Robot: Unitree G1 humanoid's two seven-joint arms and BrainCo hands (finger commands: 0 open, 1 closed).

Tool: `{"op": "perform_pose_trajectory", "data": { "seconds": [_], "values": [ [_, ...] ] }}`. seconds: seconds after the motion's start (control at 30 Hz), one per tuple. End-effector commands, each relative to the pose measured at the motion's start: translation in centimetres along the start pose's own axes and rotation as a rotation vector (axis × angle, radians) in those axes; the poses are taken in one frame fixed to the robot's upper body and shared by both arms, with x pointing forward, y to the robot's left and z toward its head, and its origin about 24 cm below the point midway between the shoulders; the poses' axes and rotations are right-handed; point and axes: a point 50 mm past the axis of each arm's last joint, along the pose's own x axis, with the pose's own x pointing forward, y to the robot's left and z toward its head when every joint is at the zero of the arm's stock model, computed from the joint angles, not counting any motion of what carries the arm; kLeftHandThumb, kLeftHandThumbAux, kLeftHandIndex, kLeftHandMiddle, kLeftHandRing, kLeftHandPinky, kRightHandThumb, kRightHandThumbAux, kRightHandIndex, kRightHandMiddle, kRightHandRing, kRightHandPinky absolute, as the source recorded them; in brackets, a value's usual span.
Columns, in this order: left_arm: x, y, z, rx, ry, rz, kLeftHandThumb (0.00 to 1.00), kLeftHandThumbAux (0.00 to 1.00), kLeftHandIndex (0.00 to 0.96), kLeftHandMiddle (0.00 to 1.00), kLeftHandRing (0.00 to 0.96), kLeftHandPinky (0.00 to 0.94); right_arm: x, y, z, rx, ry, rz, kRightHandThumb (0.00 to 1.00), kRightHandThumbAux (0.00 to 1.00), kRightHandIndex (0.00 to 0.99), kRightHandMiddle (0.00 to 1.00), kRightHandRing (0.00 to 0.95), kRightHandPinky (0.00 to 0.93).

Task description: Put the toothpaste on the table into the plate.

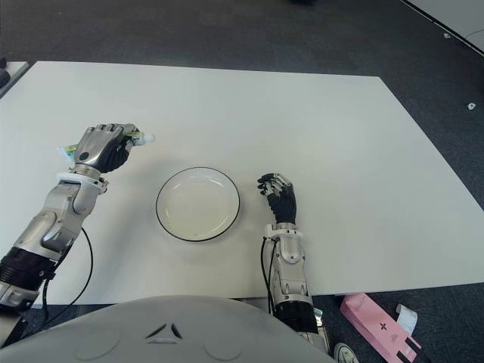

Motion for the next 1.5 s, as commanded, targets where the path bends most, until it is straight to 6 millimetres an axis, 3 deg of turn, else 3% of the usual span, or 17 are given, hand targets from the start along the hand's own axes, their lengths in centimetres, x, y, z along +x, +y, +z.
{"op": "perform_pose_trajectory", "data": {
  "seconds": [0.03, 0.3, 0.8, 1.13, 1.5],
  "values": [
    [-0.3, 0.7, 1.7, -0.012, -0.079, 0.059, 0.856, 0.663, 0.415, 0.554, 0.895, 0.871, -0.7, 0.0, -1.9, -0.001, 0.111, -0.006, 0.709, 0.731, 0.429, 0.492, 0.49, 0.493],
    [-0.8, 1.7, 4.0, -0.16, -0.18, 0.088, 0.856, 0.665, 0.409, 0.552, 0.884, 0.856, -0.7, 0.0, -2.0, -0.002, 0.117, -0.009, 0.708, 0.732, 0.428, 0.487, 0.485, 0.487],
    [-1.2, 1.4, 7.6, -0.189, -0.442, 0.06, 0.856, 0.665, 0.404, 0.546, 0.882, 0.862, -0.7, 0.0, -1.9, 0.02, 0.119, -0.009, 0.708, 0.731, 0.428, 0.479, 0.471, 0.476],
    [-1.8, 0.0, 9.8, -0.336, -0.513, -0.168, 0.854, 0.667, 0.402, 0.548, 0.881, 0.872, -0.7, 0.1, -1.8, -0.002, 0.111, -0.01, 0.71, 0.731, 0.428, 0.468, 0.465, 0.471],
    [-1.7, -1.6, 11.0, -0.298, -0.573, -0.338, 0.852, 0.668, 0.399, 0.55, 0.877, 0.868, -0.8, 0.1, -1.9, -0.006, 0.12, -0.016, 0.71, 0.732, 0.428, 0.48, 0.479, 0.486]
  ]
}}
